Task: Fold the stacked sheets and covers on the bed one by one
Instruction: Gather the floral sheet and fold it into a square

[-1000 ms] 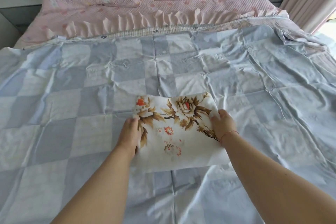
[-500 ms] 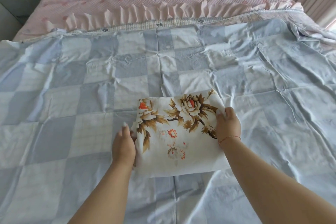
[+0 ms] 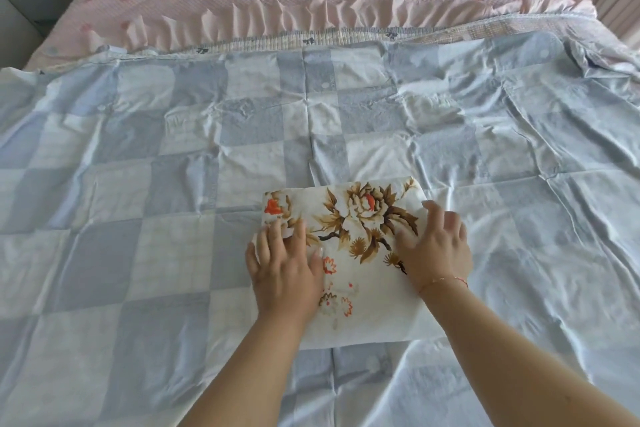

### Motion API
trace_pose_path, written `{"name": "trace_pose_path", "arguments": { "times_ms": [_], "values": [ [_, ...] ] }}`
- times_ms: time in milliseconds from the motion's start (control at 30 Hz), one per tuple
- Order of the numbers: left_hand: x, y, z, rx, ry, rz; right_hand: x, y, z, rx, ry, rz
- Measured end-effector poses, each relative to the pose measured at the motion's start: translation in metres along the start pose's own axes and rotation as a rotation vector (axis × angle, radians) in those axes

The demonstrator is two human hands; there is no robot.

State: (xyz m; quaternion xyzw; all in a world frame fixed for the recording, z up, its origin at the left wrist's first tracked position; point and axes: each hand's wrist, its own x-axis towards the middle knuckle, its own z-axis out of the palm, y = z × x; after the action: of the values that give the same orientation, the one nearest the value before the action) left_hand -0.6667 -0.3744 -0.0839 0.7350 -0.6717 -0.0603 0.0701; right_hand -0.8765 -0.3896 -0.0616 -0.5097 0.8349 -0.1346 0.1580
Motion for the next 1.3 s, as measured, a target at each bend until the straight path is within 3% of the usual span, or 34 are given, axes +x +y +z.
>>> {"name": "trace_pose_path", "arguments": {
  "times_ms": [100, 200, 367, 467, 733, 1067, 1300],
  "values": [
    [0.006, -0.013, 0.013, -0.133, -0.366, -0.324, -0.003, 0.011, 0.018, 0.027, -0.300, 0.108],
    [0.013, -0.015, 0.017, -0.267, -0.356, -0.603, 0.014, 0.012, 0.023, 0.142, -0.519, 0.323],
    [0.008, -0.019, 0.013, -0.800, -0.346, -0.925, 0.012, 0.017, 0.022, 0.443, -0.559, 0.490],
    [-0.002, -0.025, -0.006, -0.984, -0.402, -0.864, -0.010, 0.015, 0.012, 0.497, -0.501, 0.520],
    [-0.055, -0.053, -0.085, -1.084, -0.347, -0.754, -0.098, -0.008, -0.040, 0.688, -0.433, 0.494],
    [-0.096, -0.144, -0.265, -1.151, -0.110, -0.679, -0.185, -0.146, -0.133, 0.769, -0.512, 0.236],
    [-0.140, -0.202, -0.364, -1.172, 0.149, -0.764, -0.234, -0.239, -0.178, 0.740, -0.605, -0.001]
  ]
}}
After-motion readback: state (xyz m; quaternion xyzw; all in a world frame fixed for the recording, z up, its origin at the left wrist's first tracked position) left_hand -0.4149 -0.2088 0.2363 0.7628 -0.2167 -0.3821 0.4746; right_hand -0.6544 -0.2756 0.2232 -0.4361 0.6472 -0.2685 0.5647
